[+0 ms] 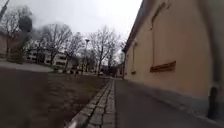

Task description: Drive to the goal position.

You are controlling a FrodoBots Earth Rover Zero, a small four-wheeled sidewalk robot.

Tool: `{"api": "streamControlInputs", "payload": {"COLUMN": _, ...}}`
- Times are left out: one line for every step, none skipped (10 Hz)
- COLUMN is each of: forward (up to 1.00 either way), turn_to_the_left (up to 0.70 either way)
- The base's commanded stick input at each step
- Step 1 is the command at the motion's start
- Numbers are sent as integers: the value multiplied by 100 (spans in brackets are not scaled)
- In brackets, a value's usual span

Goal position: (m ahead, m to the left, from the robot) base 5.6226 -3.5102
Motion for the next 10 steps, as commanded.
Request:
{"api": "streamControlInputs", "payload": {"forward": 100, "turn_to_the_left": -16}}
{"api": "streamControlInputs", "payload": {"forward": 100, "turn_to_the_left": 0}}
{"api": "streamControlInputs", "payload": {"forward": 100, "turn_to_the_left": 0}}
{"api": "streamControlInputs", "payload": {"forward": 100, "turn_to_the_left": 0}}
{"api": "streamControlInputs", "payload": {"forward": 100, "turn_to_the_left": 0}}
{"api": "streamControlInputs", "payload": {"forward": 100, "turn_to_the_left": 0}}
{"api": "streamControlInputs", "payload": {"forward": 100, "turn_to_the_left": 0}}
{"api": "streamControlInputs", "payload": {"forward": 100, "turn_to_the_left": 0}}
{"api": "streamControlInputs", "payload": {"forward": 100, "turn_to_the_left": 0}}
{"api": "streamControlInputs", "payload": {"forward": 100, "turn_to_the_left": 0}}
